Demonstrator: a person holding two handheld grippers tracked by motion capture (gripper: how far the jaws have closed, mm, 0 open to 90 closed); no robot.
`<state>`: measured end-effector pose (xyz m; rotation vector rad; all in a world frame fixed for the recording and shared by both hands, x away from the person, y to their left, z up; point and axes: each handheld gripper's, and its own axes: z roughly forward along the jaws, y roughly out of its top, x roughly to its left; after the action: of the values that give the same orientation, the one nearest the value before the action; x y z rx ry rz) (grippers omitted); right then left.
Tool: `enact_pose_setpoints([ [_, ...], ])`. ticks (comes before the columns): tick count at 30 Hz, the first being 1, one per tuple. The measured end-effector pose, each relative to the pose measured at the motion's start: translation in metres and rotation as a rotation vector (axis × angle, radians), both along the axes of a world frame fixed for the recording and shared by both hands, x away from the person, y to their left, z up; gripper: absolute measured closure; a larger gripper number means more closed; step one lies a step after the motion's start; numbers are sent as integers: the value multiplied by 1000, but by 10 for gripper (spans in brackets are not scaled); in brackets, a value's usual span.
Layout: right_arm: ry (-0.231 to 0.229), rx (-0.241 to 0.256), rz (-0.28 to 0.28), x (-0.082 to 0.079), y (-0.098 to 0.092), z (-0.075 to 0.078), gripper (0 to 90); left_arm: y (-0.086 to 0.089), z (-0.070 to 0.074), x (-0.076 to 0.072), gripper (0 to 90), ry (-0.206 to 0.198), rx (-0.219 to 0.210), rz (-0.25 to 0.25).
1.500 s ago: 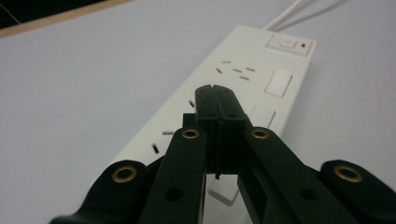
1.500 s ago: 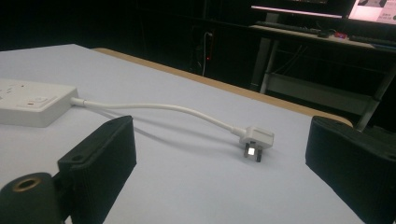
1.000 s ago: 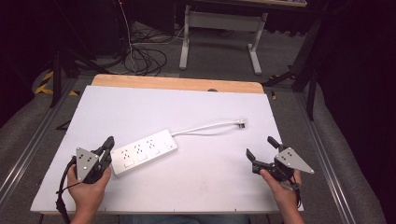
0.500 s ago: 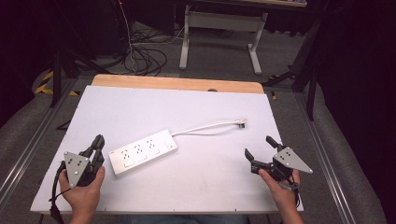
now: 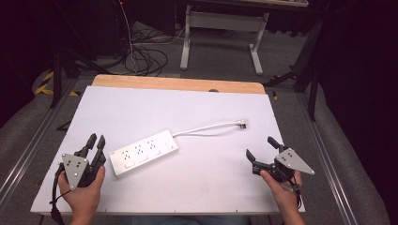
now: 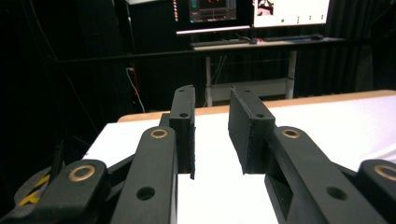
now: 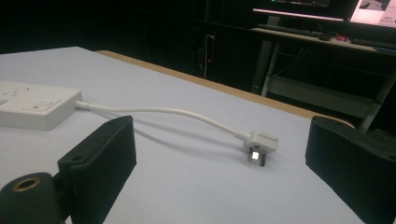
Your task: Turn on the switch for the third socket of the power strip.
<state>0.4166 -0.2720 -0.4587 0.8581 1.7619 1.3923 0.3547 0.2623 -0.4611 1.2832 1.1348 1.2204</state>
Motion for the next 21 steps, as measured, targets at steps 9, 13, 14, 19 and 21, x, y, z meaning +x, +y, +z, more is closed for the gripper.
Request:
enact_pose_setpoints([
  [9,0,0,-2,0,0,0,92,0,-1,2,598,-19,4,17],
  [13,0,0,0,0,0,0,92,0,0,3,526,-12,-8,26],
  [14,0,0,1,0,0,0,92,0,0,3,508,-12,-15,29],
  [19,0,1,-1,0,0,0,92,1,1,5,355,2,-29,14],
  [21,0,2,-1,0,-1,0,92,1,1,5,321,7,-30,14],
])
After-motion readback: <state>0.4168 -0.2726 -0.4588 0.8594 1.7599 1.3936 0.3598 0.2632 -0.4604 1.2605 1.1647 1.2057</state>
